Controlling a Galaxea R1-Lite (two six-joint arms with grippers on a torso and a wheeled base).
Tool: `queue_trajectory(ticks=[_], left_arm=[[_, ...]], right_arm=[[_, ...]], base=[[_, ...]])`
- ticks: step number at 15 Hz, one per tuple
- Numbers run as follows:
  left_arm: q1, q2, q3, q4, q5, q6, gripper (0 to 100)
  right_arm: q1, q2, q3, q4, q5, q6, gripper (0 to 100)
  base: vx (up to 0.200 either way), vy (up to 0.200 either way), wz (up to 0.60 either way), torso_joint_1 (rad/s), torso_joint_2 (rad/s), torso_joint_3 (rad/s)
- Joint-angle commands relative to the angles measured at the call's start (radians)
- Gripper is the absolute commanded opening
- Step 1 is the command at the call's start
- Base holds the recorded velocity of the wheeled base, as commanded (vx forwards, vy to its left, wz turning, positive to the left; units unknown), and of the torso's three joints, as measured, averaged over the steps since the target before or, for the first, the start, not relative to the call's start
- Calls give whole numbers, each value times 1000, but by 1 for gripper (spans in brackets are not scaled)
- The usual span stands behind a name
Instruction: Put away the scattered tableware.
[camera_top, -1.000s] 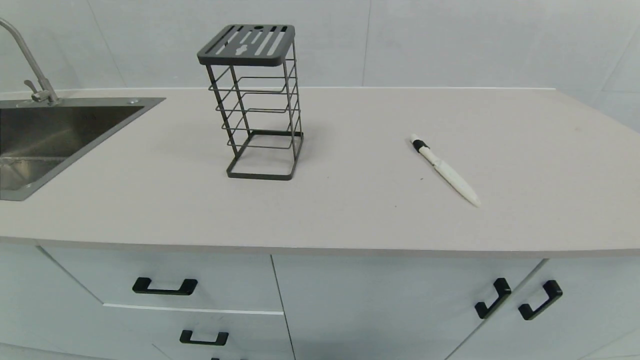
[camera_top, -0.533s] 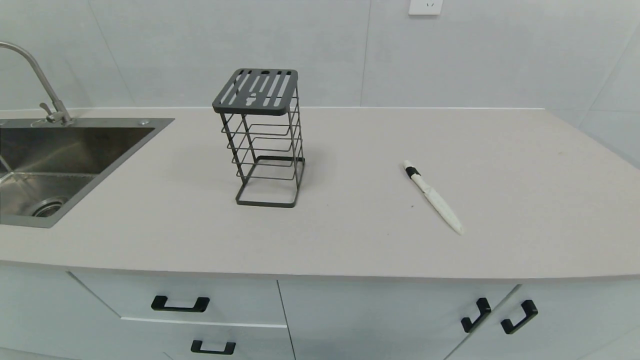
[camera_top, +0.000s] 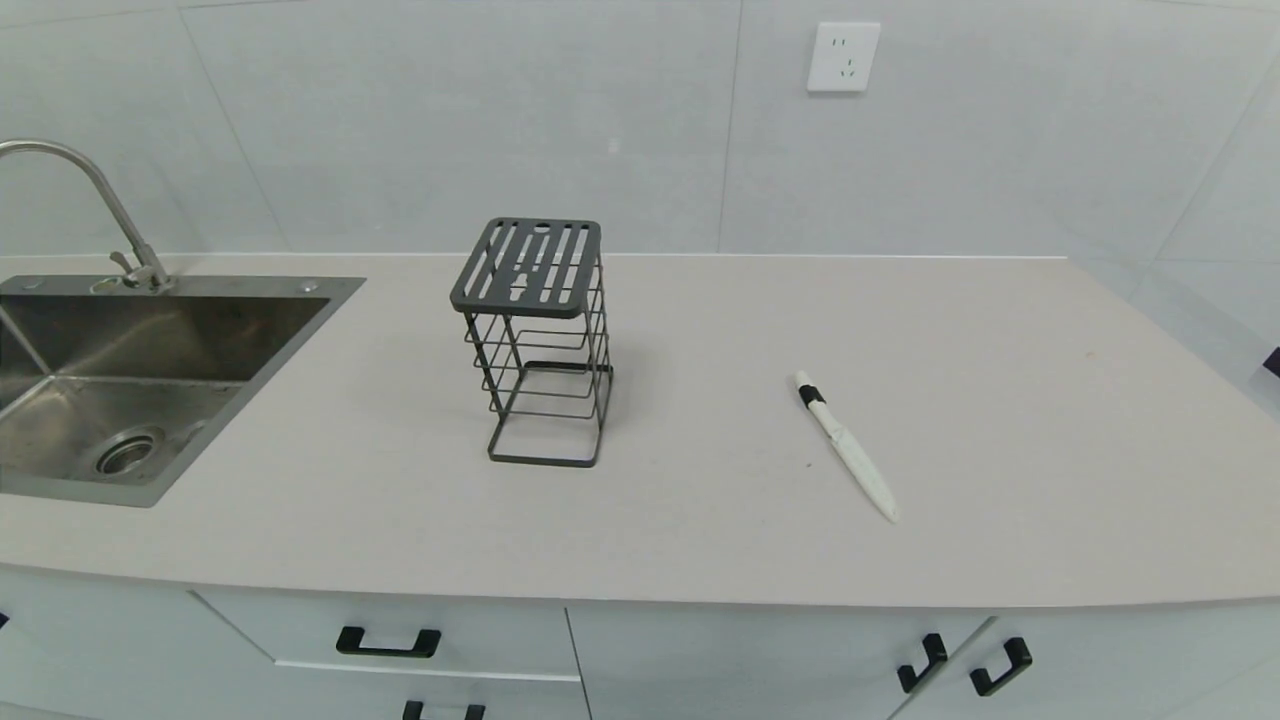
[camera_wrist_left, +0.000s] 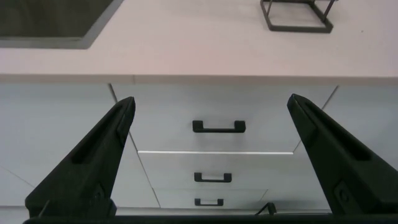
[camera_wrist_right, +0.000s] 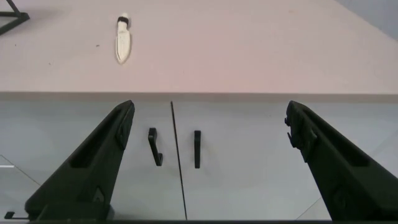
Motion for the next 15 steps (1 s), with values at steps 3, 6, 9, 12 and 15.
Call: queue_trajectory(ticks=[3, 6, 9, 12, 15], left_arm=[[0, 2, 0, 0, 0, 0, 100], [0, 2, 0, 0, 0, 0, 100], [0, 2, 0, 0, 0, 0, 100], [0, 2, 0, 0, 0, 0, 100], [0, 2, 0, 0, 0, 0, 100]], right_arm=[[-1, 1, 0, 0, 0, 0, 100], [1, 1, 0, 0, 0, -2, 100], [1, 1, 0, 0, 0, -2, 100], [1, 1, 0, 0, 0, -2, 100], [1, 1, 0, 0, 0, -2, 100]], base=[[0, 0, 0, 292, -572, -282], [0, 0, 0, 295, -582, -272], [0, 0, 0, 33, -87, -33], [0, 0, 0, 0, 0, 0], [0, 0, 0, 0, 0, 0]])
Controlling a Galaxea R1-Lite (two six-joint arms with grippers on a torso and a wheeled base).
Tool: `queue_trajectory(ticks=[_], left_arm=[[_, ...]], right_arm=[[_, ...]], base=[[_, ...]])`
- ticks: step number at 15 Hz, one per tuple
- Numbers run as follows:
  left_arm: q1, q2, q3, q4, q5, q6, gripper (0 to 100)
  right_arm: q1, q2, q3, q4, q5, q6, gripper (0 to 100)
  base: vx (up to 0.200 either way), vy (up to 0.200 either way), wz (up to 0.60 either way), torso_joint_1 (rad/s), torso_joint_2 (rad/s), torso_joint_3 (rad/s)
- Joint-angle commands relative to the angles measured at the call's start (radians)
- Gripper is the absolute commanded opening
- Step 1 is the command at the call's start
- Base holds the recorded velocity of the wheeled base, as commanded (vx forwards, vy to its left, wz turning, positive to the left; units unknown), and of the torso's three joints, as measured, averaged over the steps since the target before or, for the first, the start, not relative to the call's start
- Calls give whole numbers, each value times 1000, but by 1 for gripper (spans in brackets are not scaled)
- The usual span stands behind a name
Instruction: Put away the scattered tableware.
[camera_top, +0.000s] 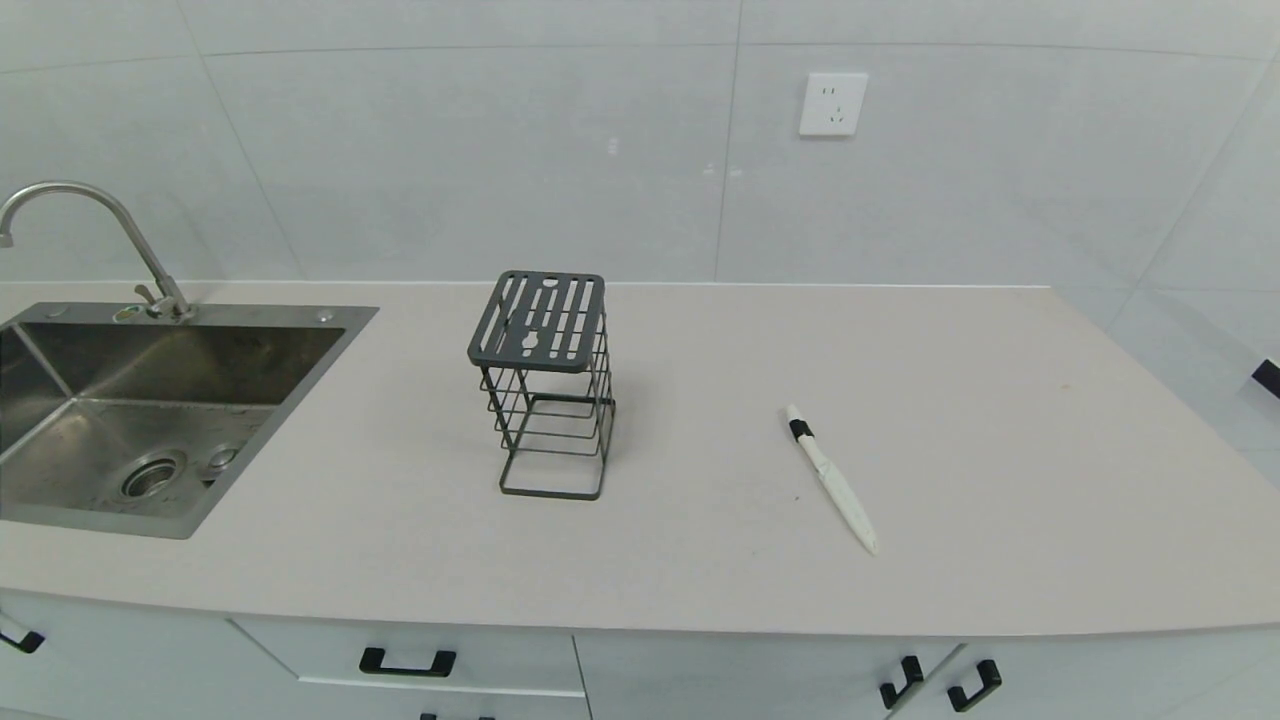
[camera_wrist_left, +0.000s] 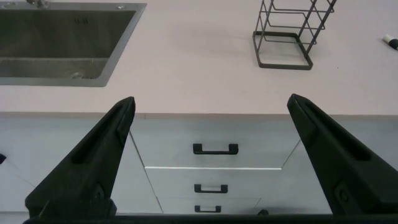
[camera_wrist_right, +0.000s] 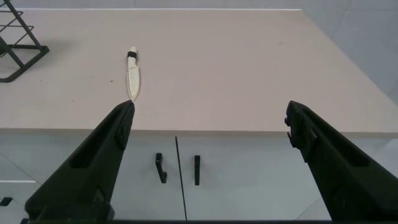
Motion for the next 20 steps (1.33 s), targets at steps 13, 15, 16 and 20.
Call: queue_trajectory(ticks=[13, 15, 16, 20], left_arm=[[0, 2, 0, 0, 0, 0, 100], [0, 2, 0, 0, -2, 4, 100], [0, 2, 0, 0, -3, 1, 100], [0, 0, 0, -2, -3, 14, 100]], right_arm=[[1, 1, 0, -2, 3, 1, 100], [1, 1, 0, -2, 6, 0, 100], [1, 1, 0, -2, 6, 0, 100], [1, 1, 0, -3, 8, -6, 100]], base=[[0, 0, 0, 218, -28, 183], [0, 0, 0, 310, -93, 212], [0, 0, 0, 178, -51, 115], [0, 0, 0, 27, -4, 19]])
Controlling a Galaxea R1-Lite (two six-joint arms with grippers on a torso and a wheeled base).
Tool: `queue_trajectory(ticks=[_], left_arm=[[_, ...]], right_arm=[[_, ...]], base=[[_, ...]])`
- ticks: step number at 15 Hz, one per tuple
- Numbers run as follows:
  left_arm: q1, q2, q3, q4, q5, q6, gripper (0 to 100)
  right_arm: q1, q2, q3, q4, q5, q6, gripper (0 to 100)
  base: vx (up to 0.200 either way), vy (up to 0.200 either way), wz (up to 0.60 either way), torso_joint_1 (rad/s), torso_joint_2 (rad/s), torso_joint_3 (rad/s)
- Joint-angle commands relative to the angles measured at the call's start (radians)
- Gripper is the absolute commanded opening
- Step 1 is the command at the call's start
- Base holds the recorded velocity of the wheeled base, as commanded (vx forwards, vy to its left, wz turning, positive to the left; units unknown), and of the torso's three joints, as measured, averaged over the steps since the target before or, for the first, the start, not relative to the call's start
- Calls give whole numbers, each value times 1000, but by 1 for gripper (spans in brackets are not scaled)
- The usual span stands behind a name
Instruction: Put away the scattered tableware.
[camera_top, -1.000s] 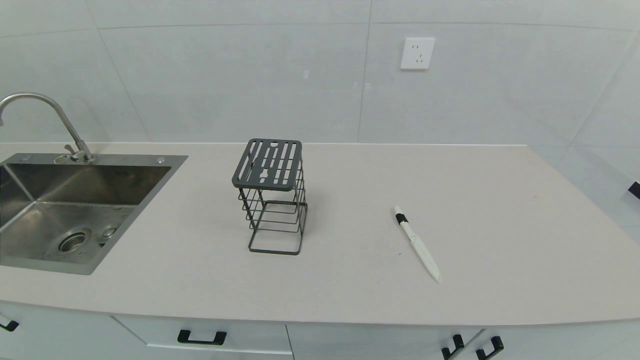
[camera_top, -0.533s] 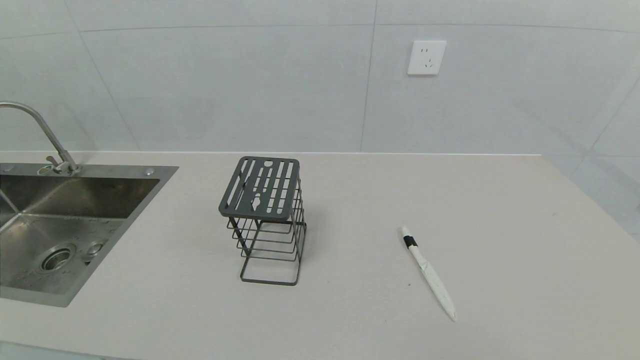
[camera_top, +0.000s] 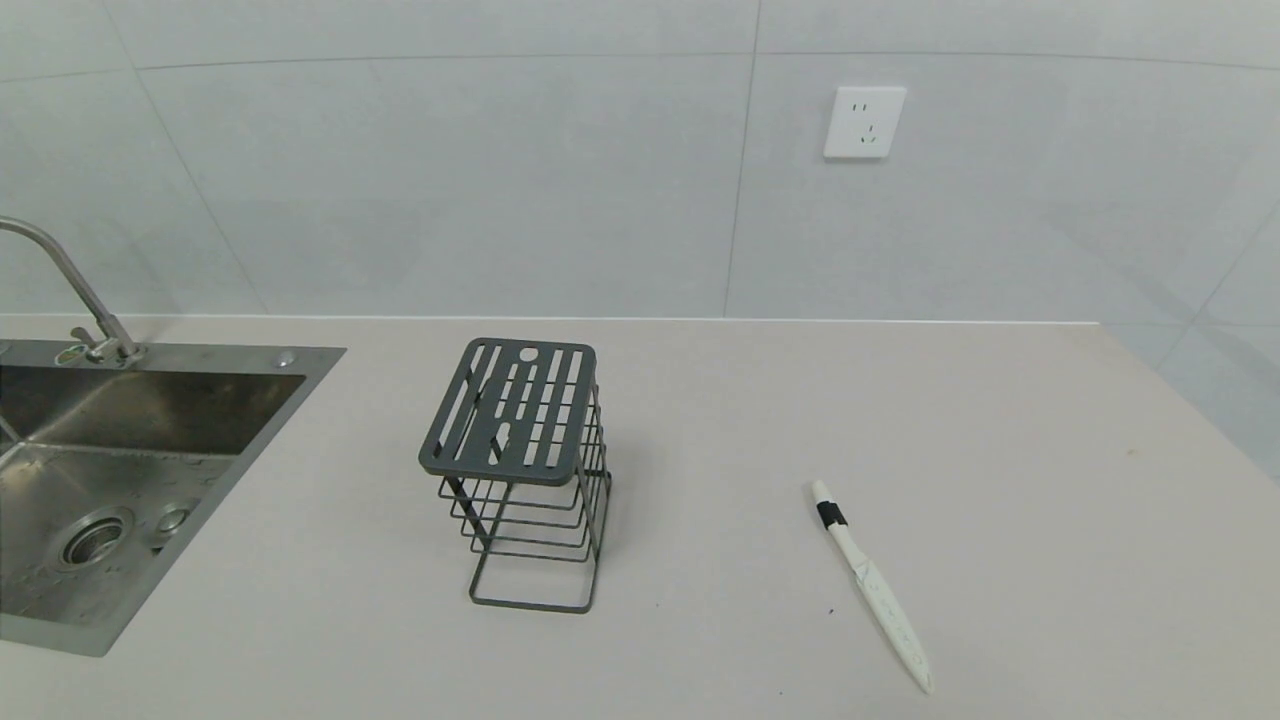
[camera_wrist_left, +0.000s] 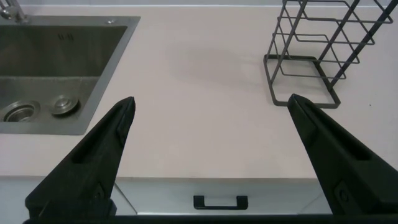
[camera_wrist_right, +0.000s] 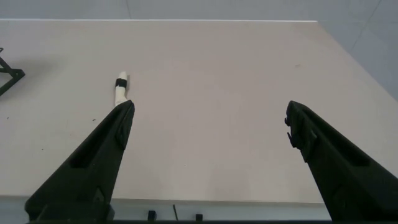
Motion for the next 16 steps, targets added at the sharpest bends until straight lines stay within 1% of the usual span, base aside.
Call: queue_trajectory(ticks=[1, 2, 4, 5, 6, 7, 8, 9, 11, 13, 14, 16], left_arm=[[0, 0, 0, 0, 0, -1, 100], [0, 2, 0, 0, 0, -4, 100], [0, 2, 0, 0, 2, -1, 100], [2, 0, 0, 0, 3, -3, 100], [0, 2, 0, 0, 3, -15, 100], [0, 2, 0, 0, 3, -17, 100], [0, 2, 0, 0, 3, -15, 100], [0, 2, 0, 0, 3, -17, 100], [0, 2, 0, 0, 3, -15, 100], [0, 2, 0, 0, 3, -15, 100], [0, 2, 0, 0, 3, -15, 100], [0, 2, 0, 0, 3, -15, 100]], right_arm=[[1, 1, 0, -1, 1, -1, 100], [1, 1, 0, -1, 1, -1, 100], [1, 1, 0, -21, 61, -12, 100], [1, 1, 0, -104, 64, -13, 100], [-1, 1, 0, -181, 67, -26, 100], [-1, 1, 0, -185, 84, -19, 100], [1, 1, 0, -187, 125, -15, 100], [1, 1, -17, -191, 200, -26, 100], [-12, 18, -123, -139, 346, -27, 100], [-21, 110, -196, -79, 409, -29, 100], [-18, 145, -209, -69, 421, -29, 100], [-10, 308, -242, -63, 464, -29, 100]], base=[[0, 0, 0, 0, 0, 0], [0, 0, 0, 0, 0, 0], [0, 0, 0, 0, 0, 0], [0, 0, 0, 0, 0, 0], [0, 0, 0, 0, 0, 0], [0, 0, 0, 0, 0, 0], [0, 0, 0, 0, 0, 0], [0, 0, 0, 0, 0, 0], [0, 0, 0, 0, 0, 0], [0, 0, 0, 0, 0, 0], [0, 0, 0, 0, 0, 0], [0, 0, 0, 0, 0, 0]])
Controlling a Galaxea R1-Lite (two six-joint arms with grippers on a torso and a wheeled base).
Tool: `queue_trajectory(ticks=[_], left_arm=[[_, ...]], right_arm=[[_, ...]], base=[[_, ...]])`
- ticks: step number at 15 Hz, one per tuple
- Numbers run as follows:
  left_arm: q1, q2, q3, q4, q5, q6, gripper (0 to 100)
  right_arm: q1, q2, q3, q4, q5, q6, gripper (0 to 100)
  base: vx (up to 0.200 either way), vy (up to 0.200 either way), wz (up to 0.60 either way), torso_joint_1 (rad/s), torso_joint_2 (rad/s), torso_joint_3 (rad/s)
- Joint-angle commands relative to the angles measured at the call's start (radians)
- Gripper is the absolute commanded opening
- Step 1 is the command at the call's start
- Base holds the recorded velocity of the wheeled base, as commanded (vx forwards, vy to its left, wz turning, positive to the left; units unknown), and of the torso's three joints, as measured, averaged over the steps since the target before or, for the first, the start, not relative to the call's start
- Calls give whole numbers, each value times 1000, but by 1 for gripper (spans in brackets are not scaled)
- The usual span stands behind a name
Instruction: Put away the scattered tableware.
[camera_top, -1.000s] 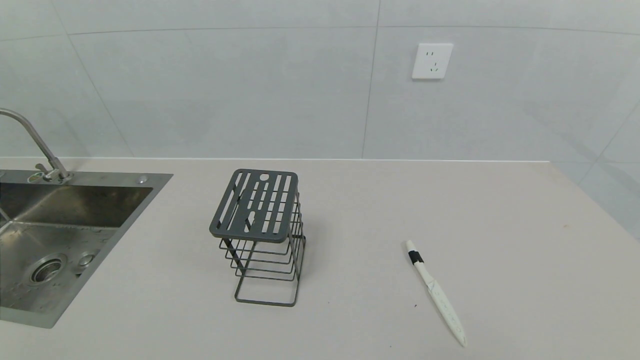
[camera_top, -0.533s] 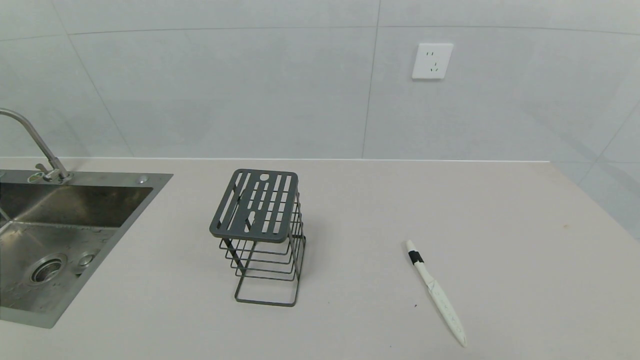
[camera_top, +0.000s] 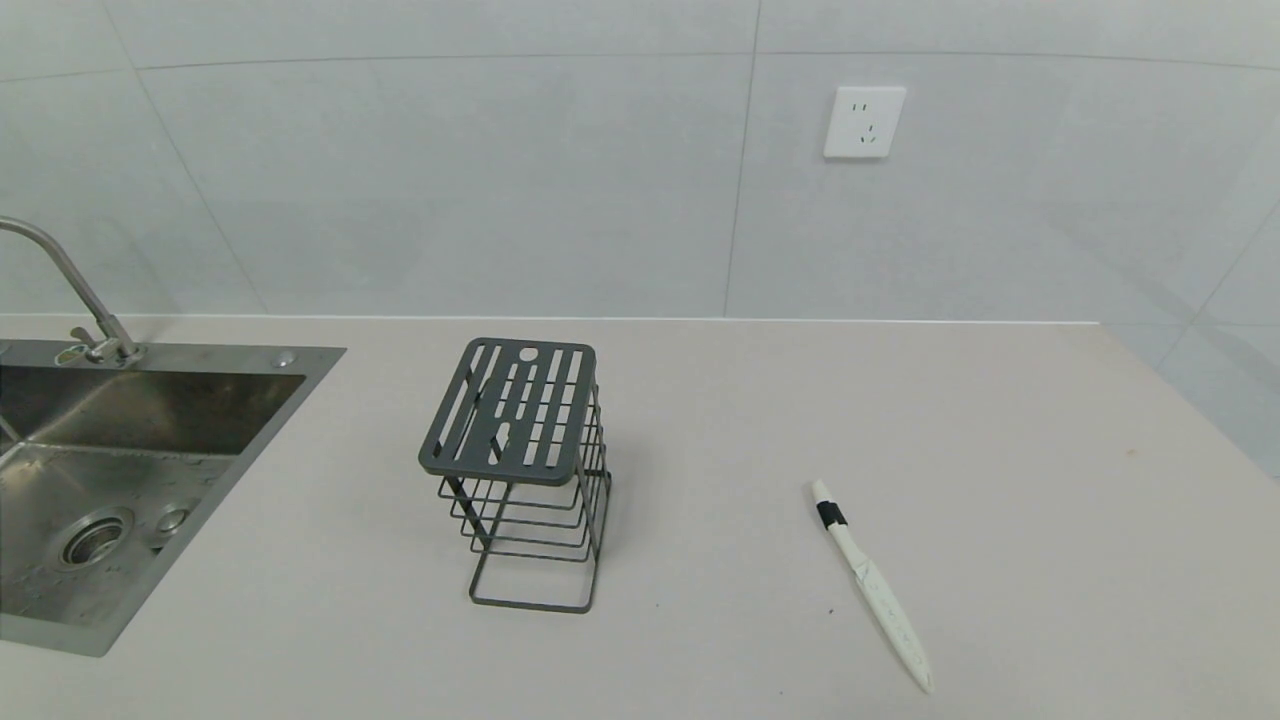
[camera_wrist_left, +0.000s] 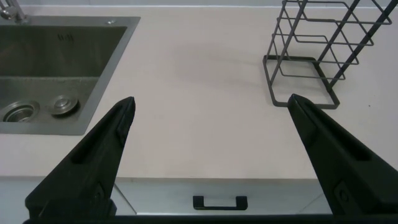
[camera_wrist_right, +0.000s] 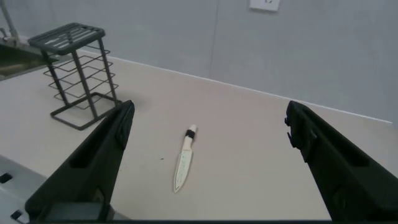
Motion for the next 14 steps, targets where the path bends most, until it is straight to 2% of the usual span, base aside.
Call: queue_trajectory(ticks=[1, 7, 10, 11, 14], left_arm=[[0, 2, 0, 0, 0, 0, 100], [0, 2, 0, 0, 0, -1, 100], [0, 2, 0, 0, 0, -1, 100], [0, 2, 0, 0, -1, 0, 100], [0, 2, 0, 0, 0, 0, 100]], right_arm=[[6, 227, -41, 7, 44, 0, 100], [81, 500, -44, 1, 42, -3, 100], [95, 615, -47, 1, 41, -78, 100], [110, 700, -49, 1, 31, -167, 100], [181, 824, -70, -49, -44, -195, 100]], base=[[0, 0, 0, 0, 0, 0], [0, 0, 0, 0, 0, 0], [0, 0, 0, 0, 0, 0], [0, 0, 0, 0, 0, 0], [0, 0, 0, 0, 0, 0]])
